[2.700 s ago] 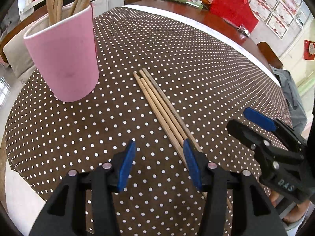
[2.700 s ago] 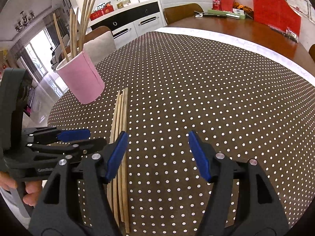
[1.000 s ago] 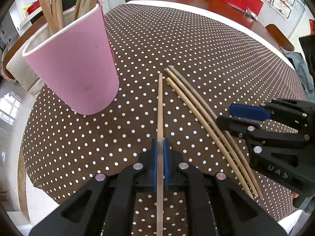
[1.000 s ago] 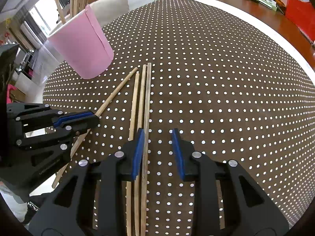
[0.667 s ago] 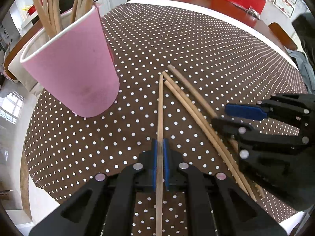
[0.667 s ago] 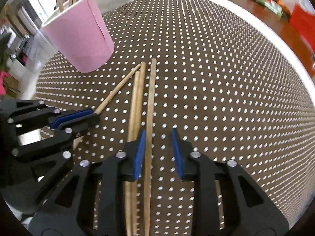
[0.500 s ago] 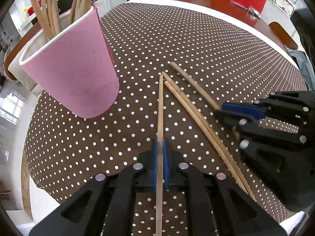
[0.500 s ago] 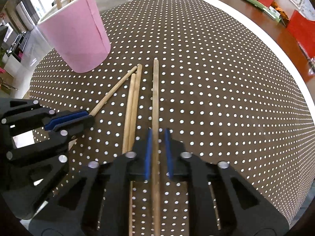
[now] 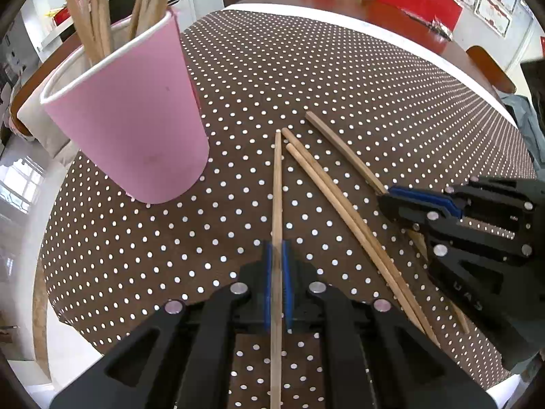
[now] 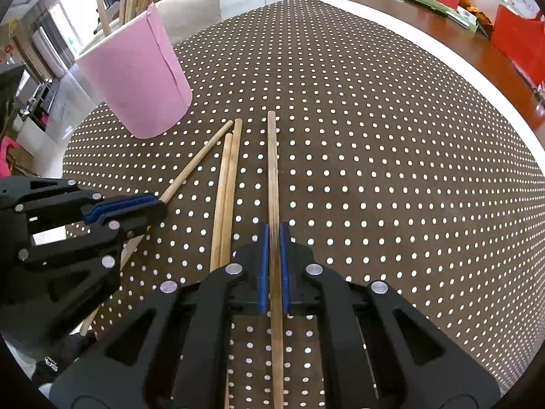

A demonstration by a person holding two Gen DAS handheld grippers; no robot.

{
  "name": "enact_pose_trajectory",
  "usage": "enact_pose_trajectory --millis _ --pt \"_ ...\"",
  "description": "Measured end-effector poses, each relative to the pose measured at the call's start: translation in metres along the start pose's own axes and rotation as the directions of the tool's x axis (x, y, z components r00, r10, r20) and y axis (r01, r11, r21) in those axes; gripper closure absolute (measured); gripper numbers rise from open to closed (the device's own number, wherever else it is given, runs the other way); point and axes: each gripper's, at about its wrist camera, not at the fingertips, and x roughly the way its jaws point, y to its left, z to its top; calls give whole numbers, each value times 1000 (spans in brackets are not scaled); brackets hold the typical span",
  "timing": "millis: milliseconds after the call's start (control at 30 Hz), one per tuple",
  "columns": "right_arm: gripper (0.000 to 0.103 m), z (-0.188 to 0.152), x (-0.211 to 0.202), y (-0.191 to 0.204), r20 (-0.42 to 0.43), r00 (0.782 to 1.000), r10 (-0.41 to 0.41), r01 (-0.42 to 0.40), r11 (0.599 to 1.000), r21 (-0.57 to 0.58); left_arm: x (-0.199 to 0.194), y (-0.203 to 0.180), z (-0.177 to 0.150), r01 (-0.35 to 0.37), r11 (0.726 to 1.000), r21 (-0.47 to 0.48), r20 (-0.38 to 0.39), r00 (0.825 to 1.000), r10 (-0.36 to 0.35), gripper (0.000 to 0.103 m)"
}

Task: Organize utensils
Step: 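Lift the chopstick with the right gripper over the pink cup while the left gripper carries its chopstick there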

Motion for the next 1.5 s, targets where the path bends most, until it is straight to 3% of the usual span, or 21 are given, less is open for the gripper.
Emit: enact_pose_trajectory --millis 267,433,667,967,1033,1200,1300,1367,1500 --pt "97 -25 -22 -12 58 998 28 -30 999 29 -21 3 -11 17 1000 -16 87 996 -16 97" --pt "97 -37 -48 -25 145 988 58 -67 996 58 -54 1 -21 38 999 -13 197 980 -34 96" --pt "97 -54 -95 -30 339 939 67 -104 990 91 -102 -1 -35 128 991 29 363 923 -130 97" --pt "96 -59 -147 -10 501 855 134 -178 983 42 -167 13 -47 184 980 76 563 803 -195 97" --pt "96 -53 -154 -1 530 835 147 -189 982 26 -181 22 -49 190 979 78 607 770 -198 97" --pt "97 -29 -160 16 579 798 168 -207 978 1 -199 37 -45 169 985 43 700 698 -151 97" --pt "97 -17 -165 25 608 773 181 -214 977 -18 -212 50 -43 157 988 14 756 645 -113 97" --pt "96 -9 -169 32 634 750 187 -216 976 -33 -222 59 -40 147 989 -10 791 607 -82 97" --pt "96 8 -174 41 679 707 197 -220 974 -54 -238 77 -30 127 991 -50 836 547 -28 97"
